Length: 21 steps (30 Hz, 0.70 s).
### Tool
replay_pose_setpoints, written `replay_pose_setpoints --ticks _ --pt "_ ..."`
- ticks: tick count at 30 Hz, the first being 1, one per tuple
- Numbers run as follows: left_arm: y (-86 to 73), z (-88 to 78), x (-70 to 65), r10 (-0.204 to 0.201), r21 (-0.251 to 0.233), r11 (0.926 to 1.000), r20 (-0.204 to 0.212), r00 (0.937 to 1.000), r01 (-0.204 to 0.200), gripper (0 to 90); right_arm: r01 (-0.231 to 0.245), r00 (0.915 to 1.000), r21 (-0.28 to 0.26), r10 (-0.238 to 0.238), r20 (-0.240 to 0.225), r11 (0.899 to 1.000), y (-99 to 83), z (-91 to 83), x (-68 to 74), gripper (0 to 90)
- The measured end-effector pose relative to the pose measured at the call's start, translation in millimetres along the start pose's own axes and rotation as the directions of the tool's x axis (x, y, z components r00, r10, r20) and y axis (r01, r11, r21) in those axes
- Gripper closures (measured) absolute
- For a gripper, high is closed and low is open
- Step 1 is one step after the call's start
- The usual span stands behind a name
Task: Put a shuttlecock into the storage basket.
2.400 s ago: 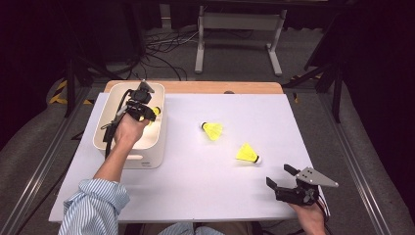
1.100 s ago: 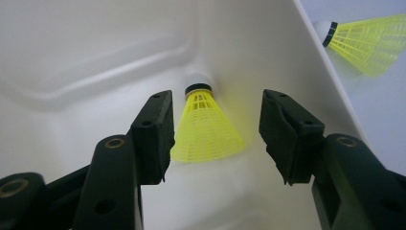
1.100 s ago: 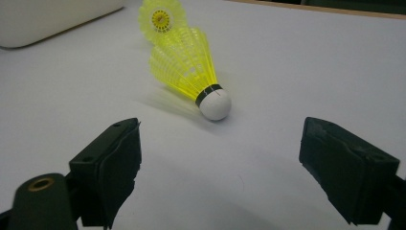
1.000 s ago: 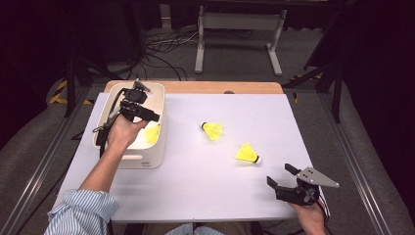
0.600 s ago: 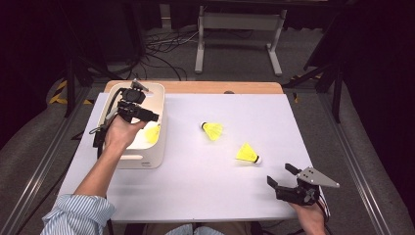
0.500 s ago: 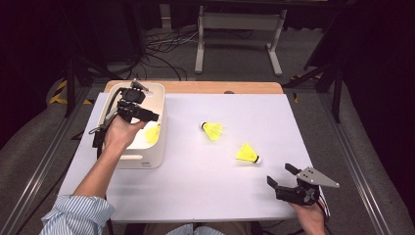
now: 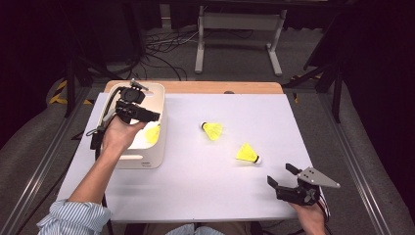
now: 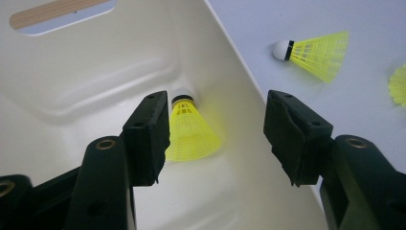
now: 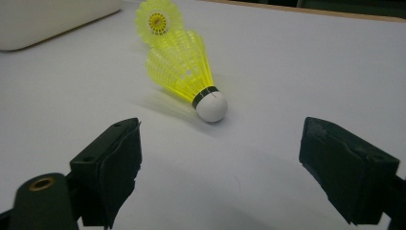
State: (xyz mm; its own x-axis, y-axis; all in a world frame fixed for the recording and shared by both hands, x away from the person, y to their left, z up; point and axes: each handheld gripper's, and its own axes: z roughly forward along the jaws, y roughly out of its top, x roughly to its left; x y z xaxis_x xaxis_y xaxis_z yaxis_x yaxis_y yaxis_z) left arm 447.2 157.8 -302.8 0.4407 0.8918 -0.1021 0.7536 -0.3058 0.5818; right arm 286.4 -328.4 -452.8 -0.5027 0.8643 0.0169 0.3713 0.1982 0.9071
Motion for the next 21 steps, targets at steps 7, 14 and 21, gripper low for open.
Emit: replay_pose_setpoints --ticks 7,14,21 --pt "1.3 -2.1 -6.4 0.017 -0.008 0.9998 0.011 0.9998 -0.017 41.8 0.005 1.0 0.002 -0.005 -0.002 1.0 -0.1 0.2 0.9 14.8" --pt "4.7 -2.2 -14.0 0.034 -0.021 0.9992 0.022 0.9992 -0.034 40.8 0.003 1.0 0.001 -0.003 -0.004 1.0 -0.4 0.1 0.4 14.8" --pt "5.9 -2.0 -21.7 0.042 -0.028 0.9988 0.037 0.9984 -0.041 40.4 0.008 1.0 0.003 -0.008 -0.004 1.0 -0.2 0.1 1.0 14.8"
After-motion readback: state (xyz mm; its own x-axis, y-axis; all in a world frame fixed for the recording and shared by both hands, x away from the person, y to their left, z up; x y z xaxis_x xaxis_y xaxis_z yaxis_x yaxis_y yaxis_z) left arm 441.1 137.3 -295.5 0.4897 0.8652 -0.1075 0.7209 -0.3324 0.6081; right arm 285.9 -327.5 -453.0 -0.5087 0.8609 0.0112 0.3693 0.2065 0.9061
